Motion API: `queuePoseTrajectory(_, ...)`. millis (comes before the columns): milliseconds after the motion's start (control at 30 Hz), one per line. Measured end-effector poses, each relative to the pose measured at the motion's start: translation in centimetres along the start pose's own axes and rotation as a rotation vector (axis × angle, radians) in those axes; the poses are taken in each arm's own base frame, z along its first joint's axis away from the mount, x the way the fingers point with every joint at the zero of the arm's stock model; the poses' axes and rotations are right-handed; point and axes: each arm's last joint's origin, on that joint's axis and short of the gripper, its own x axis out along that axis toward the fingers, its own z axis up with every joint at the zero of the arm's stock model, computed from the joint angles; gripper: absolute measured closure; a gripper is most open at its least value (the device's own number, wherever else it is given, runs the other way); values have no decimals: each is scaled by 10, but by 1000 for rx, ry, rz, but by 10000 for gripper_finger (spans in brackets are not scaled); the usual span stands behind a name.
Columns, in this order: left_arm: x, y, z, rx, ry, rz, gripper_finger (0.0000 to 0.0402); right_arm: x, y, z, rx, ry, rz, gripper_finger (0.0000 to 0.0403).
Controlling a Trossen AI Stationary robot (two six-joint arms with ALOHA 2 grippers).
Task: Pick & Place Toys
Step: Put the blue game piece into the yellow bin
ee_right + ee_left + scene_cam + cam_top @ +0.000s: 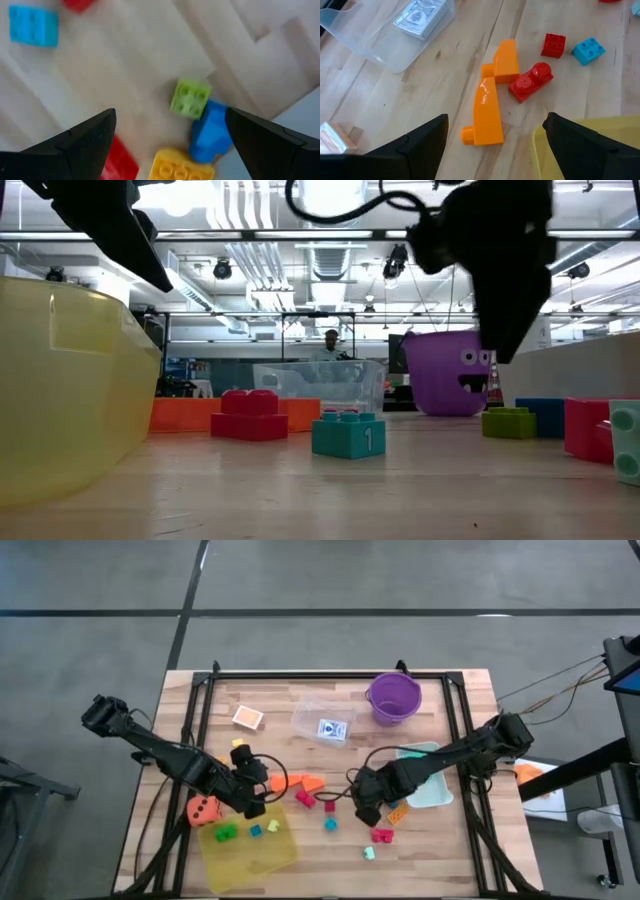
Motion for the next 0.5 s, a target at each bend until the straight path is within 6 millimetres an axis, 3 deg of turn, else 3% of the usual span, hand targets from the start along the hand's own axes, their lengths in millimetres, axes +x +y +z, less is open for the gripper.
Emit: queuePoseTrajectory(500, 0, 0, 0, 1, 1, 0, 76, 23, -19, -16, 50, 119, -93, 33)
